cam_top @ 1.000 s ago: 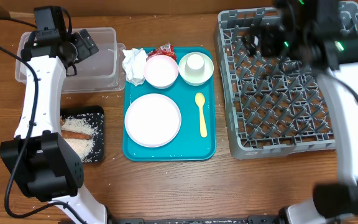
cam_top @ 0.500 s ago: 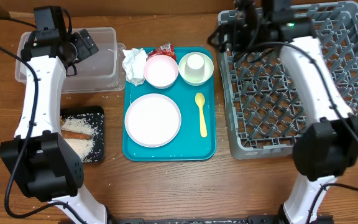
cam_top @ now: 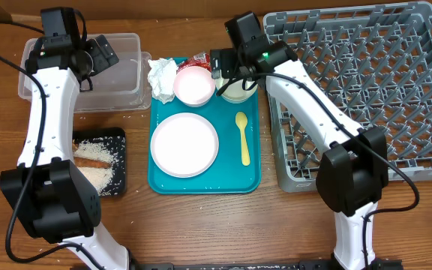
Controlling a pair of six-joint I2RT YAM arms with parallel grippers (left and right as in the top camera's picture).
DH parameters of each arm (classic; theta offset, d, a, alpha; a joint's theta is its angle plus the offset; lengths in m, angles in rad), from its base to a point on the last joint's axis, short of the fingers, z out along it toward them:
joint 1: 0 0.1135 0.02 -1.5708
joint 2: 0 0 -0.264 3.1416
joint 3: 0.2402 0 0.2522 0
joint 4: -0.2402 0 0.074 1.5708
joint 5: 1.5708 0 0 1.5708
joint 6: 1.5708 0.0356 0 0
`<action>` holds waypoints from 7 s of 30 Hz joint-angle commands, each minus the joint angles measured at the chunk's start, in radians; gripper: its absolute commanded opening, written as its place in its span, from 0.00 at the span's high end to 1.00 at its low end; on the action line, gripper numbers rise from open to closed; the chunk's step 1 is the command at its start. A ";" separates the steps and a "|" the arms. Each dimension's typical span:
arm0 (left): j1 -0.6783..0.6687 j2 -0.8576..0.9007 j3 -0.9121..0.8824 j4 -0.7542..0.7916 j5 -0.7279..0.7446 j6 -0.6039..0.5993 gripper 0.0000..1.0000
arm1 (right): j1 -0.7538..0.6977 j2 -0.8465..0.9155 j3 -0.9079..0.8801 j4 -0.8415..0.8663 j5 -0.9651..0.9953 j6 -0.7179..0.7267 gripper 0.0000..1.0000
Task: Sort waste into correct bins and load items into the dishwasher
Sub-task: 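Reach the right gripper to the white cup and grasp it, then carry the white cup right and place it in the dish rack, then reach the right gripper to the white bowl and grasp its rim, then carry the white bowl into the dish rack and release it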
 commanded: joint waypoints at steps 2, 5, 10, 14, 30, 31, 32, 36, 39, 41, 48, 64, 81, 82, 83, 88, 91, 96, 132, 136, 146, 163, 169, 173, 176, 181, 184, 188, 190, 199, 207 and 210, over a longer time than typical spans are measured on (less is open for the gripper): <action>0.000 -0.003 0.013 0.005 0.001 -0.007 0.00 | -0.020 0.044 0.019 0.033 0.037 0.077 0.00; 0.000 -0.003 0.013 0.005 0.001 -0.007 0.00 | -0.020 0.066 0.018 0.040 -0.013 0.077 0.00; 0.000 -0.003 0.013 0.005 0.001 -0.007 0.00 | -0.018 0.100 0.018 0.031 -0.015 0.087 0.00; 0.000 -0.003 0.013 0.005 0.000 -0.007 0.00 | -0.018 0.109 0.016 0.012 -0.014 0.121 0.00; 0.000 -0.003 0.013 0.005 0.001 -0.007 0.00 | -0.013 0.160 0.011 0.021 -0.003 0.134 0.06; 0.000 -0.003 0.013 0.005 0.000 -0.007 0.00 | -0.012 0.160 0.011 0.019 0.014 0.133 0.13; 0.000 -0.003 0.013 0.005 0.001 -0.007 0.00 | -0.010 0.160 0.011 0.018 0.019 0.133 0.16; 0.000 -0.003 0.013 0.005 0.001 -0.007 0.00 | -0.010 0.160 0.011 0.016 0.020 0.134 0.26; 0.000 -0.003 0.013 0.005 0.001 -0.007 0.00 | -0.010 0.160 0.011 0.015 0.020 0.133 0.28; 0.000 -0.003 0.013 0.005 0.001 -0.007 0.00 | -0.009 0.160 0.011 0.015 0.020 0.133 0.30; 0.000 -0.003 0.013 0.005 0.001 -0.007 0.00 | -0.008 0.158 0.039 0.002 0.019 0.122 0.30; 0.000 -0.003 0.013 0.005 0.001 -0.007 0.00 | -0.167 0.044 0.486 -0.227 0.024 0.019 0.30; 0.000 -0.003 0.013 0.005 0.000 -0.007 0.00 | -0.756 0.040 0.536 -0.239 -0.140 0.013 0.29; 0.000 -0.003 0.013 0.005 0.001 -0.007 0.00 | -0.779 0.056 0.536 -0.247 -0.211 0.013 0.28; 0.000 -0.003 0.013 0.005 0.001 -0.007 0.00 | -0.781 0.066 0.536 -0.253 -0.230 0.014 0.28; 0.000 -0.003 0.013 0.005 0.001 -0.007 0.00 | -0.762 0.093 0.536 -0.289 -0.236 0.017 0.24; 0.000 -0.003 0.013 0.005 0.001 -0.007 0.00 | -0.737 0.086 0.536 -0.300 -0.247 0.017 0.24; 0.000 -0.003 0.013 0.005 0.001 -0.007 0.00 | -0.666 0.068 0.536 -0.343 -0.423 0.016 0.18; 0.000 -0.003 0.013 0.005 0.000 -0.007 0.00 | -0.018 0.419 0.527 -0.229 0.004 0.274 0.40; 0.000 -0.003 0.013 0.005 0.001 -0.007 0.00 | -0.014 0.441 0.527 -0.227 -0.015 0.364 0.48; 0.000 -0.003 0.013 0.004 0.001 -0.007 0.00 | -0.002 0.455 0.527 -0.238 -0.030 0.441 0.47; 0.000 -0.003 0.013 0.004 0.000 -0.007 0.00 | 0.010 0.468 0.475 -0.200 -0.031 0.458 0.78; 0.000 -0.003 0.013 0.004 0.001 -0.007 0.00 | 0.004 0.465 0.581 -0.270 -0.034 0.408 0.86; 0.000 -0.003 0.013 0.004 0.001 -0.007 0.00 | 0.003 0.465 0.695 -0.335 -0.034 0.380 0.96; 0.000 -0.003 0.013 0.004 0.001 -0.007 0.00 | 0.003 0.465 0.792 -0.380 -0.034 0.340 0.96; 0.000 -0.003 0.013 0.004 0.000 -0.007 0.00 | -0.036 0.461 1.082 -0.540 -0.034 0.240 0.96; 0.000 -0.003 0.013 0.004 0.001 -0.007 0.00 | -0.101 0.424 1.209 -0.637 -0.038 0.200 0.96; 0.000 -0.003 0.013 0.004 0.000 -0.007 0.00 | -0.238 0.347 1.210 -0.730 -0.053 0.195 0.96; 0.000 -0.003 0.013 0.004 0.001 -0.007 0.00 | -0.329 0.335 1.210 -0.790 -0.075 0.195 0.96; 0.000 -0.003 0.013 0.004 0.000 -0.007 0.00 | -0.855 0.354 1.209 -0.921 -0.863 -0.194 0.96; 0.000 -0.003 0.013 0.004 0.001 -0.007 0.00 | -0.924 0.432 1.107 -0.904 -1.227 -0.359 0.96; 0.000 -0.003 0.013 0.004 0.001 -0.007 0.00 | -0.897 0.443 1.021 -0.875 -1.228 -0.357 0.96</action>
